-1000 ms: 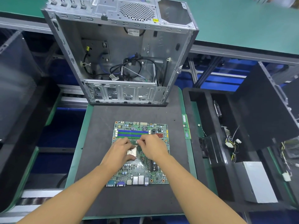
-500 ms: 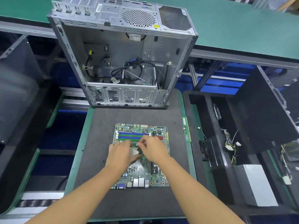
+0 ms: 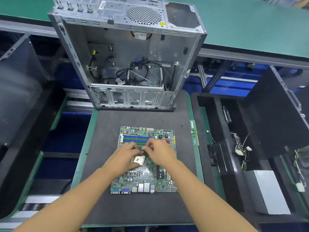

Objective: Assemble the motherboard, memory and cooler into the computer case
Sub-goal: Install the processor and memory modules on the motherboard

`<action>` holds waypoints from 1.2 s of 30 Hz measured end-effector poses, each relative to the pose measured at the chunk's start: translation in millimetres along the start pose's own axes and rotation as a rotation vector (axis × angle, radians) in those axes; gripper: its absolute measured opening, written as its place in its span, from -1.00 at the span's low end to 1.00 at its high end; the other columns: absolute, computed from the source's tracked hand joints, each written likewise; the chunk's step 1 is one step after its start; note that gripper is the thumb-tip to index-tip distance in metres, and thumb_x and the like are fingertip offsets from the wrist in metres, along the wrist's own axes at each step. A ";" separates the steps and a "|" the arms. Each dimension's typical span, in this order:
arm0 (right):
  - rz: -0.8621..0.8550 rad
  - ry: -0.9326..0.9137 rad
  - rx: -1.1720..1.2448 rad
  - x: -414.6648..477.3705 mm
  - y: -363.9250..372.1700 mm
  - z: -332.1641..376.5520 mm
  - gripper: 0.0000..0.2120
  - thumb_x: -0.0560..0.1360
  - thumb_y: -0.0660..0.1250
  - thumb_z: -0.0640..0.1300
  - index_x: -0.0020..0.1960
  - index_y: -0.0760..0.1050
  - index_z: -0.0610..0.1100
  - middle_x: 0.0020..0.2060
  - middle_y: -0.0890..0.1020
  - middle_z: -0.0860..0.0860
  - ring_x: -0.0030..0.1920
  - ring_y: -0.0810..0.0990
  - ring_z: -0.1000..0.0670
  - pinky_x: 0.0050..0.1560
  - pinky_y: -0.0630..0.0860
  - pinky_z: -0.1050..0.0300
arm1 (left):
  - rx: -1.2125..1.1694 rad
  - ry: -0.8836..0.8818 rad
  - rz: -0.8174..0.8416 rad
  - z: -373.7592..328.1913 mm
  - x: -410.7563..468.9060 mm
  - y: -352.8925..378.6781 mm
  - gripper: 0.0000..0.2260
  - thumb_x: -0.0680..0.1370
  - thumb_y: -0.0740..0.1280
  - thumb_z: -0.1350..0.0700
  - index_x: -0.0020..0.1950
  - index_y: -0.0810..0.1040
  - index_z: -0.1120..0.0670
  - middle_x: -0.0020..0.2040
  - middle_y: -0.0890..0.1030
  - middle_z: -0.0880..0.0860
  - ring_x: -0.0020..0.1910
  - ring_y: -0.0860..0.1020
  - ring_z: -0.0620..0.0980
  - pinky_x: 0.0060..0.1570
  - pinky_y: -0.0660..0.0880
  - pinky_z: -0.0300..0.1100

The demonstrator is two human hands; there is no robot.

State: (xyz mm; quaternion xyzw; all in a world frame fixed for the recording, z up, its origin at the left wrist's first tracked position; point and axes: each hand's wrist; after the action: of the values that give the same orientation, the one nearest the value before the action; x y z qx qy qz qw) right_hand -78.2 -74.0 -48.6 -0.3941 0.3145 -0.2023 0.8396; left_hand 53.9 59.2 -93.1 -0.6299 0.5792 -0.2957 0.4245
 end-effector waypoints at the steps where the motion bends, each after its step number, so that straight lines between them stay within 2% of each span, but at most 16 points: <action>1: 0.003 0.004 0.000 0.4 -0.3 -0.7 -0.80 0.64 0.27 0.11 0.10 0.55 0.00 -0.02 0.68 0.03 0.04 0.57 -0.06 -0.01 0.57 0.00 | -0.008 -0.016 0.003 0.6 0.6 0.9 -0.63 0.44 0.48 -0.09 0.21 0.56 -0.05 0.09 0.43 -0.14 0.10 0.40 -0.10 0.15 0.41 -0.16; 4: 0.000 0.009 -0.003 0.9 -1.0 -1.3 -0.80 0.64 0.28 0.13 0.09 0.54 0.02 -0.03 0.68 0.04 0.03 0.58 -0.06 0.00 0.58 -0.01 | -0.013 -0.042 0.007 1.4 1.2 3.2 -0.62 0.45 0.46 -0.12 0.21 0.52 -0.04 0.09 0.46 -0.14 0.14 0.42 -0.09 0.19 0.40 -0.17; 7: 0.003 0.007 -0.009 0.5 -0.9 -0.9 -0.80 0.64 0.27 0.13 0.10 0.54 0.02 -0.03 0.68 0.05 0.07 0.56 -0.04 0.02 0.58 -0.03 | -0.066 -0.069 0.005 3.3 -1.8 4.1 -0.54 0.45 0.45 -0.12 0.30 0.50 -0.04 0.08 0.46 -0.12 0.13 0.41 -0.12 0.20 0.39 -0.19; 11: 0.018 0.007 -0.013 0.9 -0.4 -1.1 -0.80 0.65 0.25 0.14 0.11 0.53 0.03 -0.01 0.66 0.05 0.12 0.50 -0.02 0.03 0.55 -0.02 | -0.131 -0.085 -0.008 6.7 -4.7 0.9 -0.56 0.44 0.49 -0.11 0.27 0.57 -0.01 0.05 0.47 -0.13 0.07 0.41 -0.15 0.14 0.38 -0.27; 21: 0.008 -0.011 -0.021 1.4 -1.2 2.2 -0.82 0.64 0.27 0.10 0.12 0.55 0.03 -0.05 0.67 0.08 -0.06 0.61 -0.02 -0.06 0.61 -0.01 | -0.158 -0.097 0.000 3.9 -2.0 -3.7 -0.56 0.42 0.51 -0.08 0.27 0.62 -0.01 0.02 0.44 -0.12 0.07 0.38 -0.12 0.13 0.32 -0.31; 25: 0.011 -0.023 -0.008 1.5 -2.2 2.9 -0.83 0.65 0.27 0.08 0.13 0.52 0.03 -0.10 0.64 0.10 -0.08 0.59 -0.01 -0.08 0.59 0.01 | -0.164 -0.095 0.046 3.5 -2.2 -8.2 -0.47 0.41 0.52 -0.09 0.35 0.56 -0.01 0.07 0.43 -0.12 0.12 0.37 -0.12 0.22 0.34 -0.24; 28: 0.013 -0.067 0.007 1.1 -3.8 1.9 -0.86 0.65 0.28 0.03 0.16 0.50 0.02 -0.15 0.59 0.13 -0.13 0.56 0.00 -0.10 0.58 -0.01 | -0.255 -0.078 0.108 13.1 -6.5 -15.8 -0.29 0.38 0.55 -0.05 0.48 0.39 -0.04 0.15 0.40 -0.14 0.17 0.36 -0.18 0.21 0.25 -0.43; 30: 0.026 -0.119 0.012 1.5 -4.1 2.1 -0.90 0.66 0.28 -0.04 0.14 0.53 0.02 -0.10 0.57 0.12 -0.10 0.53 0.02 -0.04 0.57 -0.02 | -0.215 -0.071 0.095 23.9 -10.2 -21.0 -0.33 0.43 0.53 0.04 0.50 0.37 -0.04 0.17 0.39 -0.14 0.18 0.36 -0.21 0.16 0.20 -0.53; 33: 0.051 -0.178 -0.004 1.3 -2.8 4.0 -0.88 0.66 0.26 -0.12 0.12 0.57 -0.02 0.00 0.54 0.09 -0.03 0.50 0.03 0.05 0.53 0.00 | -0.125 -0.044 0.105 29.0 -13.9 -23.3 -0.40 0.46 0.50 0.06 0.47 0.41 -0.02 0.16 0.38 -0.13 0.18 0.35 -0.21 0.20 0.22 -0.45; 36: 0.041 -0.171 -0.001 -0.5 0.4 2.9 -0.88 0.66 0.25 -0.13 0.12 0.56 -0.04 -0.05 0.58 0.09 -0.06 0.49 0.03 -0.07 0.48 0.06 | -0.072 -0.019 0.093 20.2 -12.9 -16.2 -0.44 0.45 0.49 -0.07 0.43 0.44 -0.06 0.11 0.40 -0.15 0.14 0.38 -0.17 0.23 0.32 -0.27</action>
State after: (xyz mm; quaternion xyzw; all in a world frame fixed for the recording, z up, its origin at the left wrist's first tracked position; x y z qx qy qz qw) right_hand -76.5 -71.9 -47.3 -0.4038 0.2497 -0.1505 0.8672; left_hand 77.1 75.2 -86.8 -0.6200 0.6141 -0.2485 0.4205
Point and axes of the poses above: each hand's wrist, its own x-axis towards the middle knuckle, its own y-axis out of the palm, z = x × y
